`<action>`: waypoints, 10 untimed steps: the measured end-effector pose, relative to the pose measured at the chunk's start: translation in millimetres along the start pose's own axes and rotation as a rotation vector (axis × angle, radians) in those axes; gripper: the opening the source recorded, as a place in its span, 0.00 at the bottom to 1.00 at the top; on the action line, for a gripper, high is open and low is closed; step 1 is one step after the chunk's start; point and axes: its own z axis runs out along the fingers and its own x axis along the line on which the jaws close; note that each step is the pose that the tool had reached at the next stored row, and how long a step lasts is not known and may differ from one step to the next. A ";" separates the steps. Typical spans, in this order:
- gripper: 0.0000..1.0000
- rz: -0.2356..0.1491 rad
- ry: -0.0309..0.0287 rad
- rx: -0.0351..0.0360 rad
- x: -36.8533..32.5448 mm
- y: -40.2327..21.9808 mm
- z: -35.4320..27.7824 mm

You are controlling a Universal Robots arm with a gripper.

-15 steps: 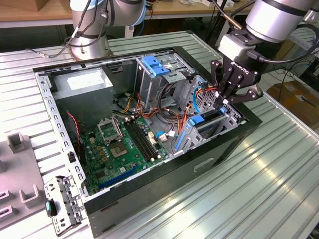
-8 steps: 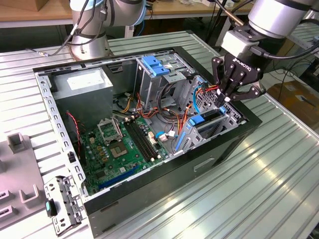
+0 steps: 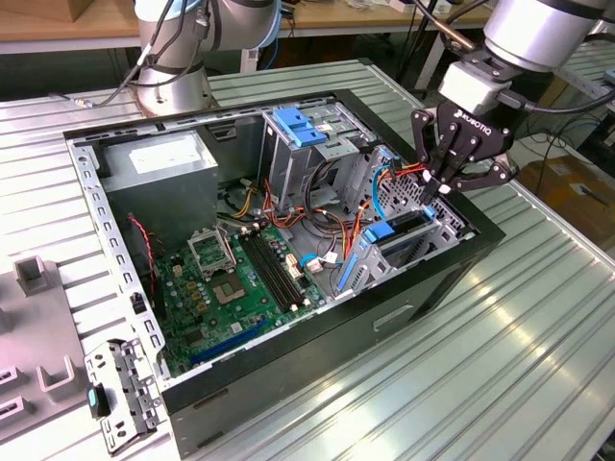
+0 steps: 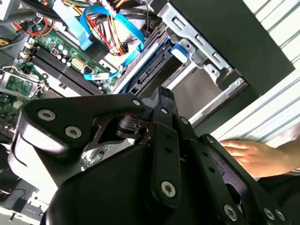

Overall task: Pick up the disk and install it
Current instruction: 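Insert the first disk wire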

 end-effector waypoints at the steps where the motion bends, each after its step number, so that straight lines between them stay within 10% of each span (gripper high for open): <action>1: 0.11 -0.001 -0.0001 -0.0006 -0.1 -1.8 -0.1; 10: 0.11 -0.058 0.0017 -0.0054 0.6 -17.7 -3.0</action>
